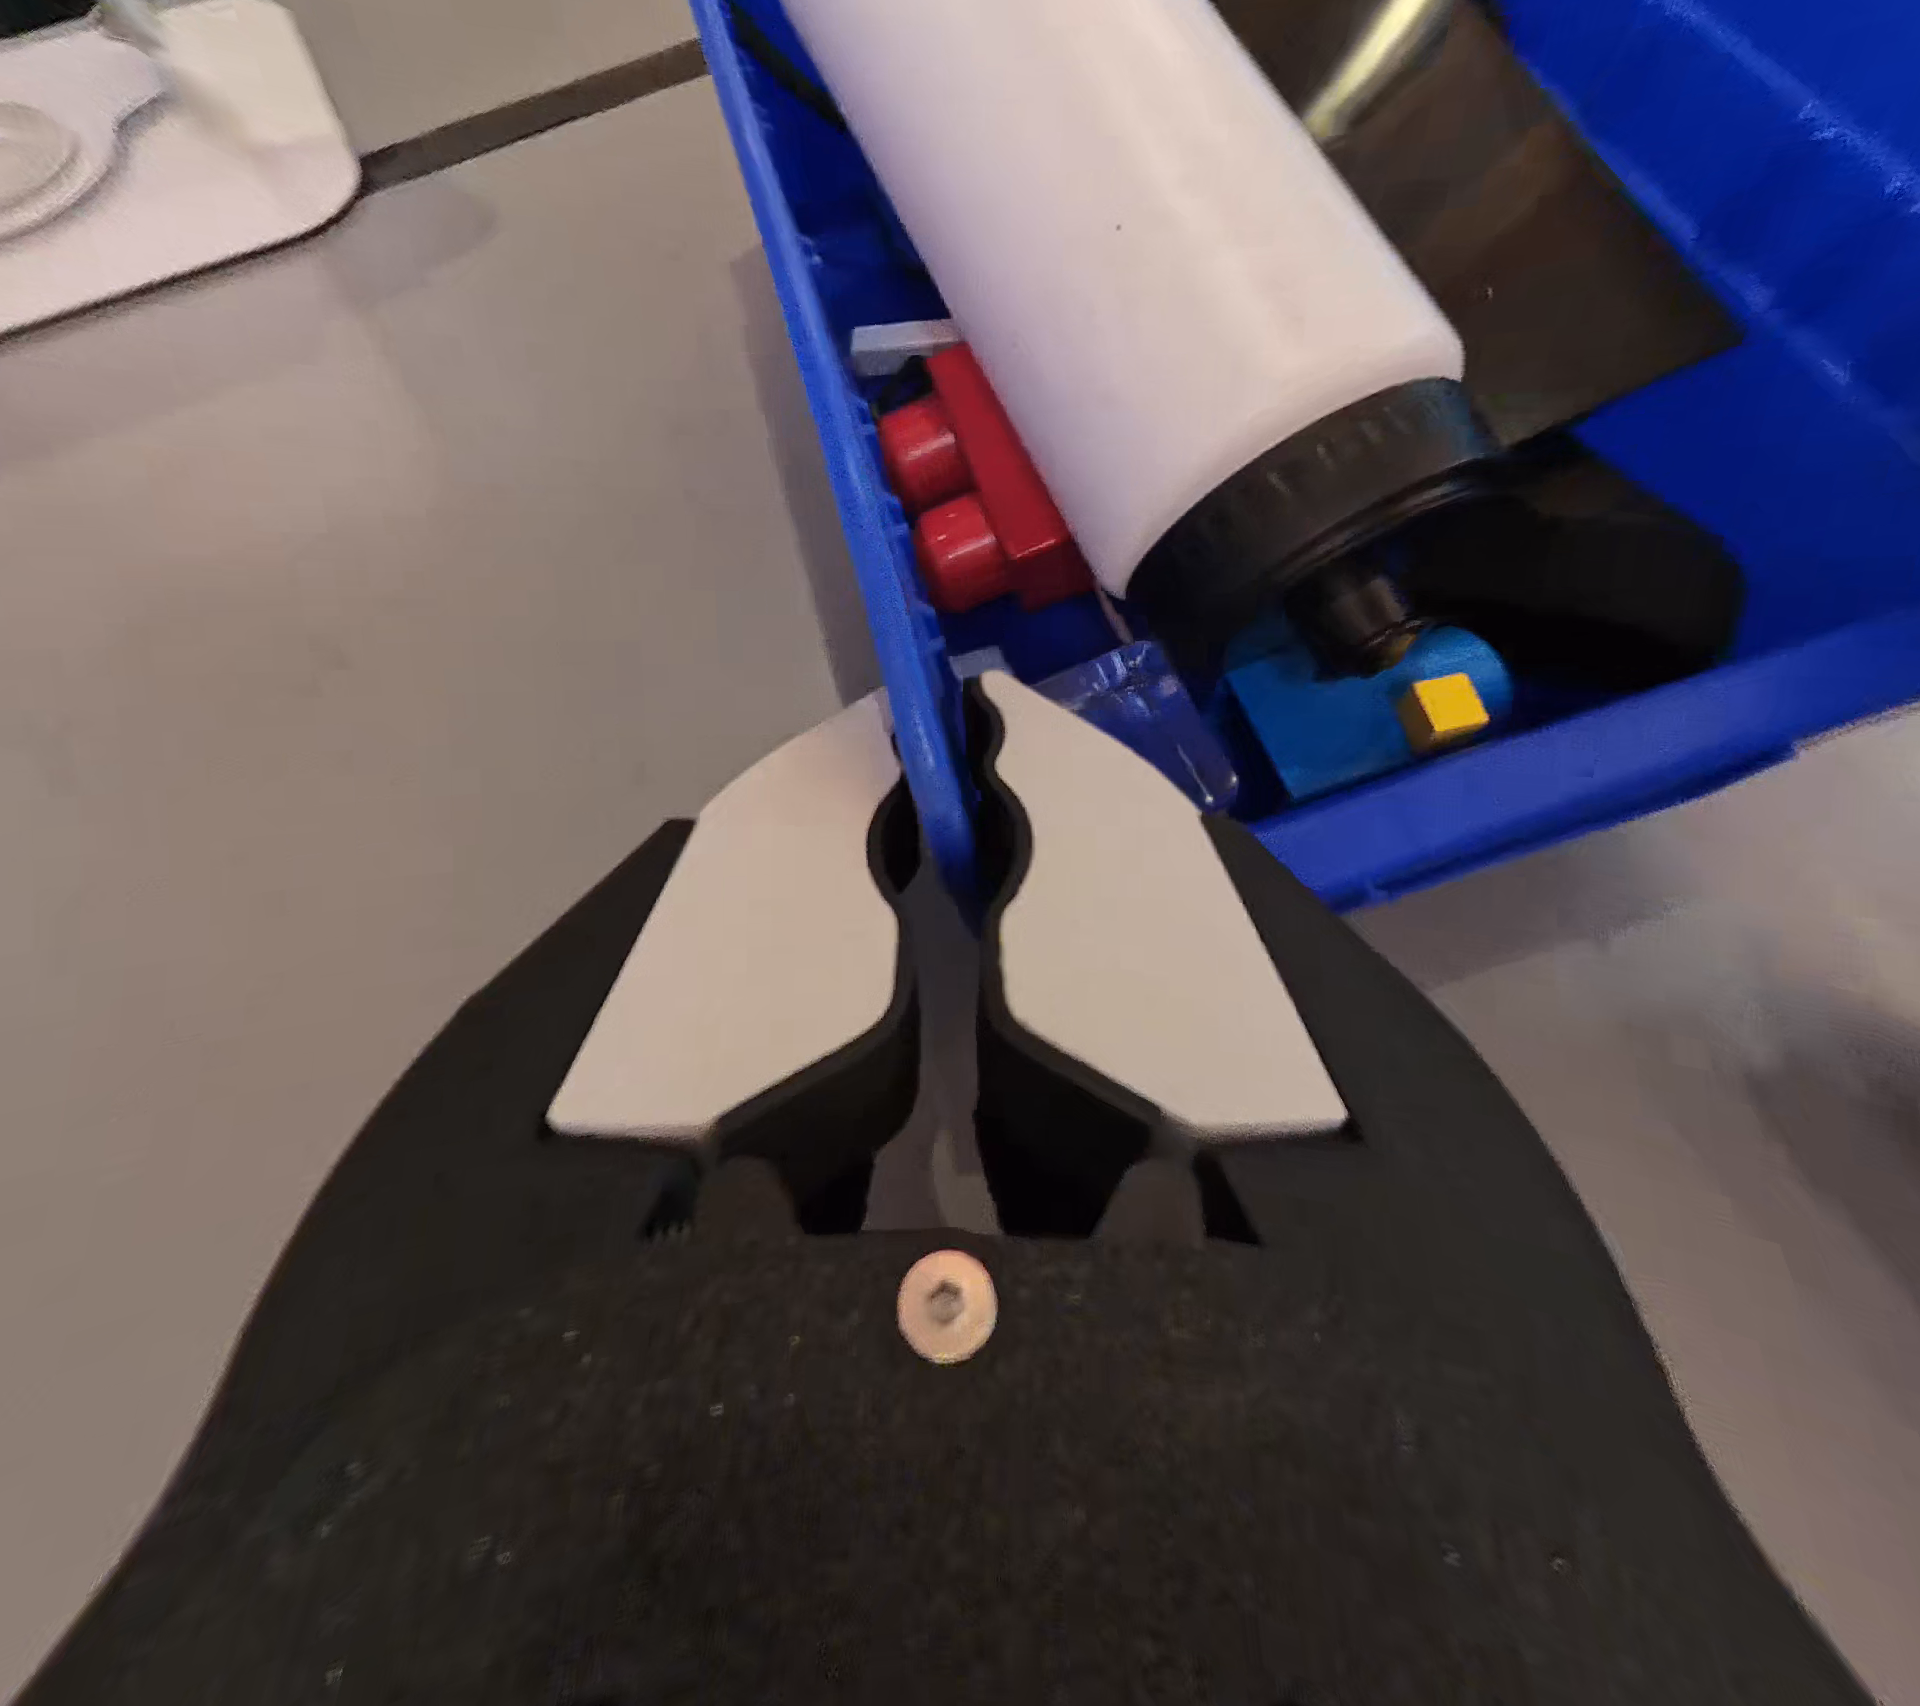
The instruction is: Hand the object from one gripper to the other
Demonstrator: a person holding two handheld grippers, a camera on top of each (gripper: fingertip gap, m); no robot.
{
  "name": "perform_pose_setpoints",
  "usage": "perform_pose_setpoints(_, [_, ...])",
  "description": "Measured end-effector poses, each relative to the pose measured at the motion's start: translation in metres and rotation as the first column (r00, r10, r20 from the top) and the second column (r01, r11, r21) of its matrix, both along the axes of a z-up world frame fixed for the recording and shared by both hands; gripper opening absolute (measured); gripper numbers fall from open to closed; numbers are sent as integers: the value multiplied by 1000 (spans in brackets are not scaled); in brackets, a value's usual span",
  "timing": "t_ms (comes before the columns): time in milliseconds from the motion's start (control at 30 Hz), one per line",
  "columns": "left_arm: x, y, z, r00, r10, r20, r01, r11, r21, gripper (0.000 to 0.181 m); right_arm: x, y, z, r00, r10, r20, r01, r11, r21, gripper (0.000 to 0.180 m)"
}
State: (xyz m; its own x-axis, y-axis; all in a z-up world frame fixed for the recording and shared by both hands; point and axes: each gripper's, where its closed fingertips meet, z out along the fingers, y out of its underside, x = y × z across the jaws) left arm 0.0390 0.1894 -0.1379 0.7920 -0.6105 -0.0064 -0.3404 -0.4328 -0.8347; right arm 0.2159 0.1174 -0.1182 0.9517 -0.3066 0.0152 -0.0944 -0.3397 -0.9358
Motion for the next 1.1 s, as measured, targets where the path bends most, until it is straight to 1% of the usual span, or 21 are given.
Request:
perform_pose_setpoints(67, [-22, 0, 2, 998, 27, 48, -26, 1000, -8, 4, -23, 0, 14, 998, 20, 52, -22, 999, 39, 2])
perform_pose_setpoints(167, [-71, -1, 10, 996, 78, 37, -79, 997, 25, 5, -69, 9, 26, 994, 85, 63, -89, 994, 69, 2])
perform_pose_setpoints(267, [-134, -2, 22, 988, 154, -9, -153, 987, 53, 4, -125, 25, 21, 984, 179, 2, -179, 982, 67, 2])
perform_pose_setpoints(367, [-199, -2, 30, 969, 239, -54, -235, 969, 81, 4, -188, 41, 15, 960, 278, -27, -276, 959, 62, 2])
perform_pose_setpoints(500, [-263, 1, 23, 942, 322, -97, -313, 944, 102, 4, -249, 55, 4, 942, 332, -40, -329, 942, 63, 2])
perform_pose_setpoints(567, [-282, 3, 10, 935, 331, -125, -322, 942, 90, 5, -267, 57, -15, 928, 368, -56, -368, 930, 4, 3])
perform_pose_setpoints(633, [-288, 2, 5, 945, 317, -82, -308, 946, 103, 8, -274, 57, -15, 914, 403, -39, -404, 915, -6, 4])
perform_pose_setpoints(667, [-285, 0, 4, 954, 291, -67, -284, 954, 96, 17, -274, 57, -15, 911, 410, -38, -411, 911, -18, 4])
perform_pose_setpoints(700, [-279, -4, 4, 965, 253, -64, -249, 966, 65, 34, -274, 56, -15, 905, 422, -52, -424, 905, -23, 5])
perform_pose_setpoints(733, [-273, -9, 7, 973, 225, -51, -223, 974, 37, 46, -275, 53, -12, 894, 444, -62, -445, 895, -13, 7])
perform_pose_setpoints(767, [-270, -16, 15, 978, 209, -2, -209, 978, 27, 52, -275, 48, -5, 880, 472, -57, -473, 881, 10, 10])
perform_pose_setpoints(800, [-268, -24, 25, 979, 192, 71, -193, 981, 15, 62, -276, 41, 2, 860, 508, -38, -507, 861, 34, 15])
perform_pose_setpoints(833, [-271, -31, 39, 972, 180, 154, -186, 982, 24, 56, -275, 32, 8, 841, 542, -5, -541, 840, 48, 21])
perform_pose_setpoints(867, [-287, -35, 55, 956, 205, 209, -223, 972, 67, 48, -271, 23, 13, 834, 551, 38, -552, 832, 53, 21])
perform_pose_setpoints(900, [-319, -35, 72, 928, 289, 237, -323, 938, 123, 45, -266, 16, 17, 831, 552, 75, -556, 829, 64, 18])
perform_pose_setpoints(933, [-357, -35, 91, 882, 362, 302, -423, 891, 166, 42, -264, 10, 20, 818, 566, 98, -573, 817, 67, 15])
perform_pose_setpoints(967, [-394, -38, 107, 833, 401, 382, -492, 852, 179, 43, -263, 6, 23, 809, 579, 102, -586, 807, 74, 13])
perform_pose_setpoints(1000, [-433, -41, 116, 790, 429, 437, -543, 821, 176, 50, -262, 6, 28, 811, 578, 90, -585, 806, 90, 14])
perform_pose_setpoints(1033, [-474, -43, 115, 758, 479, 442, -596, 784, 172, 57, -262, 7, 30, 813, 577, 77, -582, 807, 104, 15])
perform_pose_setpoints(1067, [-514, -45, 108, 743, 535, 403, -639, 747, 186, 61, -263, 8, 31, 814, 578, 64, -581, 806, 114, 16])
perform_pose_setpoints(1100, [-545, -44, 97, 748, 567, 345, -650, 730, 212, 60, -266, 7, 31, 809, 586, 56, -588, 800, 123, 18])
